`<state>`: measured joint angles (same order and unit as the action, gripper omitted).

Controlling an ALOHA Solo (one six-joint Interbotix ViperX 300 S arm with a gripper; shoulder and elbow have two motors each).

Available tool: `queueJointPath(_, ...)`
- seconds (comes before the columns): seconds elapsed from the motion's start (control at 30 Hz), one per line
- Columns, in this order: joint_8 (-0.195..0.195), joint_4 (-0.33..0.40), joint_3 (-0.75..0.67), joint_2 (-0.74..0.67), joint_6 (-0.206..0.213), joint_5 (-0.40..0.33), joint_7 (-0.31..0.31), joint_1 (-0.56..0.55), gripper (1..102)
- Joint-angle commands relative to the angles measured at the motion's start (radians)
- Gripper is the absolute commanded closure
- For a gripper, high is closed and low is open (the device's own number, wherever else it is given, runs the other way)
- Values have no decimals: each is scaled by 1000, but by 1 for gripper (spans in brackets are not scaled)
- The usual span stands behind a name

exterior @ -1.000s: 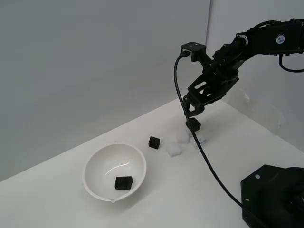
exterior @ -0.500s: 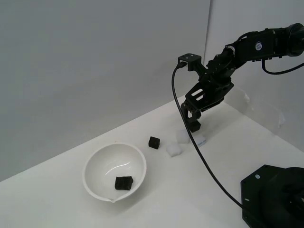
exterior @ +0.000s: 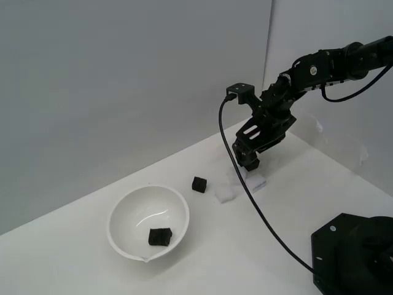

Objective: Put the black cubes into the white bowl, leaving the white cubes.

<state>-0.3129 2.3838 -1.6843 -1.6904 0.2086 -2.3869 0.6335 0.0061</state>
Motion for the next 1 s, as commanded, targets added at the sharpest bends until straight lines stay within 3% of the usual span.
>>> queueJointPath(0.0, -5, -9, -14, -11, 6, 17, 3, 17, 3)
queueJointPath(0.07, -5, -11, -8, -5, 6, 18, 3, 18, 5)
queueJointPath(0.13, -5, -12, -6, -2, 6, 21, 3, 18, 14)
queueJointPath(0.4, -5, -12, -25, -20, 6, 20, 5, 18, 82)
queueJointPath(0.5, -5, -12, -46, -38, 6, 20, 6, 18, 101)
queueJointPath(0.7, -5, -15, -106, -98, 6, 25, 25, 18, 100)
queueJointPath(0.97, 0, -34, -229, -222, 9, 41, 103, 12, 100)
